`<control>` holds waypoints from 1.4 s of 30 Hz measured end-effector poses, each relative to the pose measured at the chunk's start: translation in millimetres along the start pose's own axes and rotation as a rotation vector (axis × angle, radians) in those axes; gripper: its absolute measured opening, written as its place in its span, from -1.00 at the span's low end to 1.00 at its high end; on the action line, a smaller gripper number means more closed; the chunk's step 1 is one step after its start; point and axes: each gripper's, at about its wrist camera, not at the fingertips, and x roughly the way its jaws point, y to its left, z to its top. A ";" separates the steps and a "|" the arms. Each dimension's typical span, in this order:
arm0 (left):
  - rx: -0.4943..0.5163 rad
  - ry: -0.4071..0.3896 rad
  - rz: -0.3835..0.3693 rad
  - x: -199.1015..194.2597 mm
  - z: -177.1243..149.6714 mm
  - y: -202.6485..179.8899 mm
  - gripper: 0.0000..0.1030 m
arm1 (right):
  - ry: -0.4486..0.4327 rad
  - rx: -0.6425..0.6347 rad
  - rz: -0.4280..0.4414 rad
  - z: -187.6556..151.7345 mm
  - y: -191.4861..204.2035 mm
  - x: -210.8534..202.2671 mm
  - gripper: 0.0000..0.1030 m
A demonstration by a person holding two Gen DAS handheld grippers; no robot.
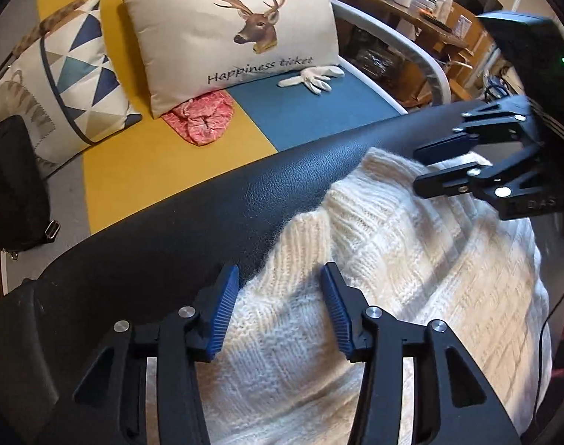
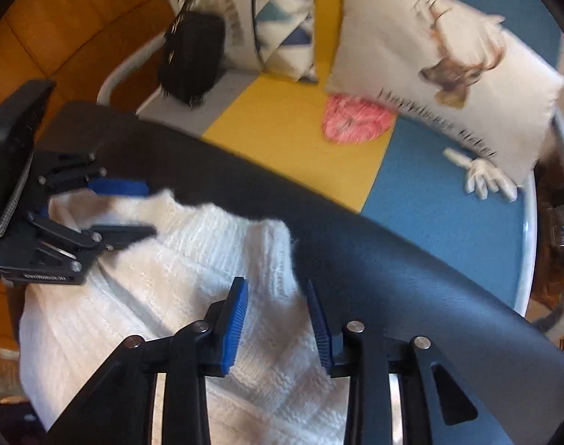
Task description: Fold clothes
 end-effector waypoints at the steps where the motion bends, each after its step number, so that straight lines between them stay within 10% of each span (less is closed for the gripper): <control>1: 0.007 0.005 -0.004 -0.1 0.4 0.2 -0.04 | 0.017 -0.007 -0.018 2.9 1.2 5.3 -0.31; 4: 0.036 -0.011 0.001 -1.9 -1.6 -5.2 -0.04 | 0.020 -0.002 0.024 9.6 4.9 8.7 -0.30; 5: 0.049 -0.021 0.005 -2.2 -2.7 -7.8 -0.11 | 0.018 0.011 0.036 11.6 4.7 9.1 -0.61; 7: 0.067 -0.045 -0.001 -1.4 -5.1 -11.6 -0.76 | 0.014 -0.029 0.020 4.7 19.7 12.5 -0.85; 15: -0.033 -0.318 0.204 -34.7 -28.2 -22.9 -0.85 | -0.204 -0.132 -0.185 -14.6 53.4 -13.6 -0.90; 20: -0.040 -0.185 0.281 -1.0 -22.4 -30.2 -0.84 | -0.181 -0.127 -0.266 -17.2 48.2 17.3 -0.84; 27: -0.295 -0.215 0.109 -31.7 -31.6 6.4 -0.71 | -0.319 0.138 -0.060 -37.5 -5.9 -52.1 -0.57; 31: -0.340 -0.255 0.056 -43.5 -44.8 9.1 -0.71 | -0.251 0.210 0.088 -50.5 -30.0 -59.2 -0.57; 36: -0.329 -0.121 0.061 -8.4 -32.1 9.1 -0.71 | -0.094 0.221 -0.115 -63.0 -41.0 -14.1 -0.67; 42: -0.391 -0.223 0.006 -40.9 -38.8 11.6 -0.71 | -0.190 0.306 -0.134 -80.2 -52.4 -45.2 -0.65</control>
